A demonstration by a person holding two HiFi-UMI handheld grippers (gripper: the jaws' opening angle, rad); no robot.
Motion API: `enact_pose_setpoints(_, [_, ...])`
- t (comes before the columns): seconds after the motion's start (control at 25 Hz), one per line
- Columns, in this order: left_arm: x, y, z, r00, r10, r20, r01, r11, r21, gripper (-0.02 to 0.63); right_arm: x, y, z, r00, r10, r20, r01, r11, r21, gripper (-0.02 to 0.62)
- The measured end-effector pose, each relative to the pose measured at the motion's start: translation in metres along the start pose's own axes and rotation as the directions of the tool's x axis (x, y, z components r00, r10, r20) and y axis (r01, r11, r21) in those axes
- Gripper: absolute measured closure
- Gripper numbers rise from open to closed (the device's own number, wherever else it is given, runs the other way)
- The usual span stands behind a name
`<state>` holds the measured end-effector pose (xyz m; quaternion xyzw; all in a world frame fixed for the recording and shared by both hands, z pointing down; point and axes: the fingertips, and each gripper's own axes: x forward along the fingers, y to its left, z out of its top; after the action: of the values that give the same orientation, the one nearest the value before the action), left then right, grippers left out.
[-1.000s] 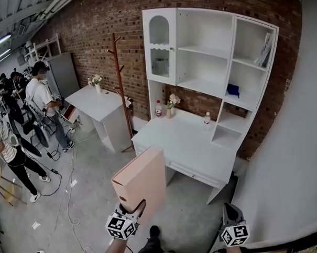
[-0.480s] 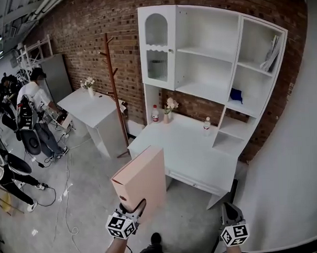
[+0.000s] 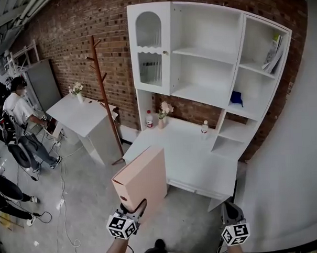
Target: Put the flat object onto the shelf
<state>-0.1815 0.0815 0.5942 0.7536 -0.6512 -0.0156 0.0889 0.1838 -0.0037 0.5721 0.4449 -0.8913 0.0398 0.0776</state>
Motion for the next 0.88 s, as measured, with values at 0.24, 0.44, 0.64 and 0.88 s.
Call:
enact_pose_setpoints(0.24, [0.026, 0.036, 0.008, 1.0, -0.027, 0.005, 0.027, 1.0, -0.005, 0.331, 0.034, 0.012, 0.009, 1.0, -0.027, 0.002, 0.027, 1.0, -0.011, 0.565])
enact_pose_setpoints(0.44, [0.034, 0.062, 0.01, 0.999, -0.039, 0.0, 0.039, 0.999, -0.008, 0.331, 0.054, 0.025, 0.011, 0.999, -0.04, -0.007, 0.04, 0.999, -0.014, 0.565])
enact_pose_setpoints(0.64, [0.042, 0.079, 0.008, 0.999, -0.035, 0.003, 0.035, 0.999, -0.034, 0.331, 0.065, 0.031, 0.011, 0.999, -0.044, -0.02, 0.043, 0.999, -0.024, 0.565])
enact_pose_setpoints(0.88, [0.054, 0.083, 0.0, 0.999, -0.041, -0.014, 0.04, 0.997, -0.067, 0.331, 0.07, 0.023, 0.014, 0.997, -0.068, -0.027, 0.067, 0.997, -0.026, 0.565])
